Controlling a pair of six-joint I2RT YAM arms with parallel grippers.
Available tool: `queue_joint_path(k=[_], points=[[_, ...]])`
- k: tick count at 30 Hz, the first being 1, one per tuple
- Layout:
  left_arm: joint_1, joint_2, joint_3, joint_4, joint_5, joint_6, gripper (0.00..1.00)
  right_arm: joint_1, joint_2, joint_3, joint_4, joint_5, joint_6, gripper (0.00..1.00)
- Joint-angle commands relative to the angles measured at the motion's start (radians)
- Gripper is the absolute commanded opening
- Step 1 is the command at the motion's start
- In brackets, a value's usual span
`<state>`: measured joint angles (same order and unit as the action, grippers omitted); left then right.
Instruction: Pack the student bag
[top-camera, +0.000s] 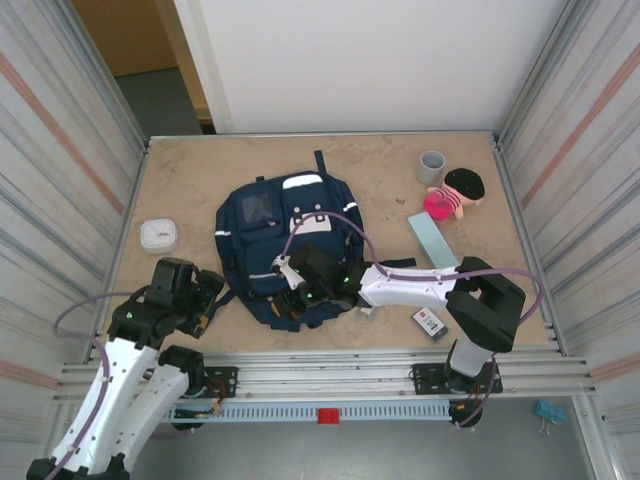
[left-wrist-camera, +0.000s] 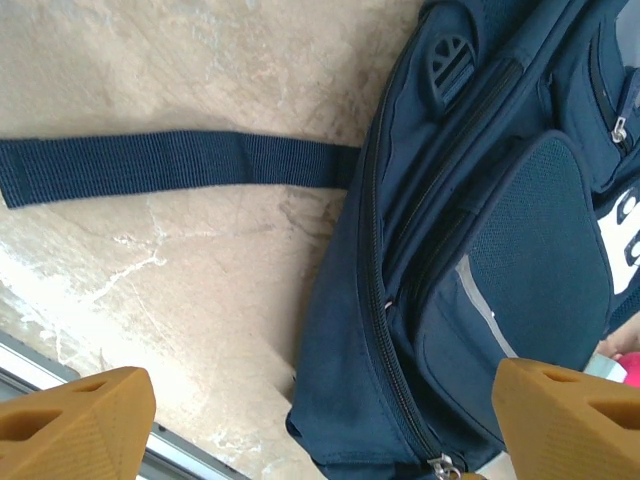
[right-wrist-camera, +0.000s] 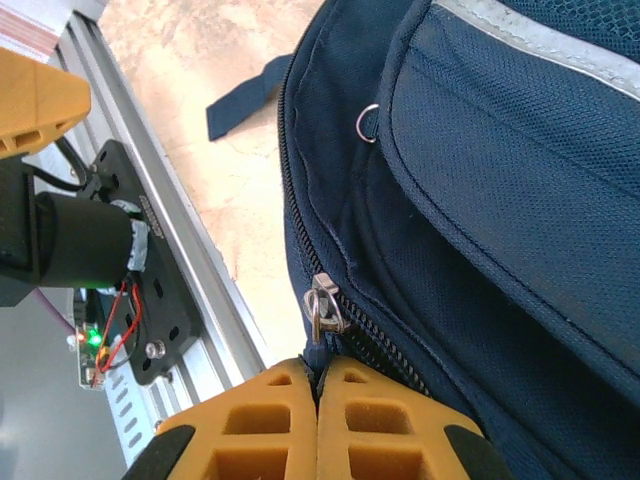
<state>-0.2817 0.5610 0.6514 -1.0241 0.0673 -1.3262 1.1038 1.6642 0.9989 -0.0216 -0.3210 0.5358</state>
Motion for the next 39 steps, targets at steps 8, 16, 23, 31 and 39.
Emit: queue_joint_path(k=[8, 16, 23, 31, 39], points=[[-0.064, 0.011, -0.057, 0.053, 0.096, -0.087, 0.82, -0.009, 0.009, 0.03, 0.064, -0.01, 0.021, 0.0], [-0.211, 0.091, -0.139, 0.256, 0.071, -0.206, 0.73, -0.001, 0.014, 0.045, 0.066, -0.017, 0.023, 0.0], [-0.231, 0.198, -0.137, 0.4, 0.077, -0.218, 0.64, 0.013, 0.02, 0.047, 0.065, -0.019, 0.023, 0.0], [-0.237, 0.274, -0.151, 0.473, 0.071, -0.243, 0.31, 0.015, 0.007, 0.041, 0.059, -0.025, 0.02, 0.0], [-0.198, 0.287, -0.166, 0.434, 0.028, -0.208, 0.0, 0.007, -0.068, 0.005, 0.022, -0.024, -0.003, 0.0]])
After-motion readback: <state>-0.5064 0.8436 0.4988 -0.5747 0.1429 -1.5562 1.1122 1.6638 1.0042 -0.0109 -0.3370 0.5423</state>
